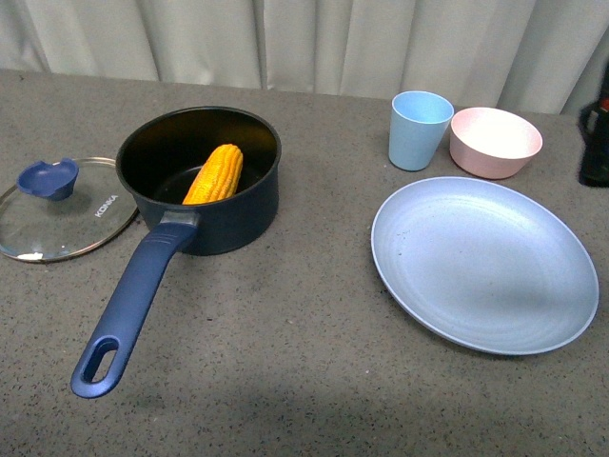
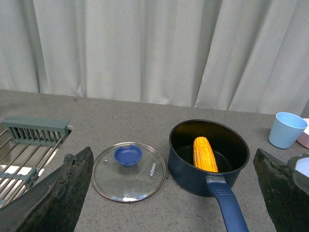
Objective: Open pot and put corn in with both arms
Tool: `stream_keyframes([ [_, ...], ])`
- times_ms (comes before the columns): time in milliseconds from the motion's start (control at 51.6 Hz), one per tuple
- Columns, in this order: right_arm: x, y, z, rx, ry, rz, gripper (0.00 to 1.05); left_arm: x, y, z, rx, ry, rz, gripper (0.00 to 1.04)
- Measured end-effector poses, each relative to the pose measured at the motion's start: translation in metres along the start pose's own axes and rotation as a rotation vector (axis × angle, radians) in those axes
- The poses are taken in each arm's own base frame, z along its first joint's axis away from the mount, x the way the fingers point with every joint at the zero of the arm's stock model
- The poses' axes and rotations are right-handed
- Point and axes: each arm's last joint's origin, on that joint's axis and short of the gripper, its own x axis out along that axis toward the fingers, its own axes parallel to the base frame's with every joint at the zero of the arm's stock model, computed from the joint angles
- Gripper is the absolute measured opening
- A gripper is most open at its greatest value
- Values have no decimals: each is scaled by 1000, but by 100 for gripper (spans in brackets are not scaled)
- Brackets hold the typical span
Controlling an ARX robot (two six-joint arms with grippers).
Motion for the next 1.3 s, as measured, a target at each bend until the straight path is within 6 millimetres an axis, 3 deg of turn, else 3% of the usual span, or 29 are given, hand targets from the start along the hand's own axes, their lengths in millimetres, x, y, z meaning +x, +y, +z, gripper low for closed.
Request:
stream_keyframes([
  [194,-37,-34,-23,-2,-64,-143,96,0,0,0,0,0,0,98],
  [291,-43,-41,-31,8,-128,-130,92,0,0,0,0,0,0,98],
  [388,-51,-45,-38,25,-339,34,73,0,0,0,0,0,0,98],
  [465,-61,-49,-33,28,-420,49,55,0,0,0,0,0,0,98],
  [756,-79,-67,-43,29,-417,36,1,0,0,0,0,0,0,98],
  [1298,-102,-68,-47,27,-440,42,1,0,0,0,0,0,0,98],
])
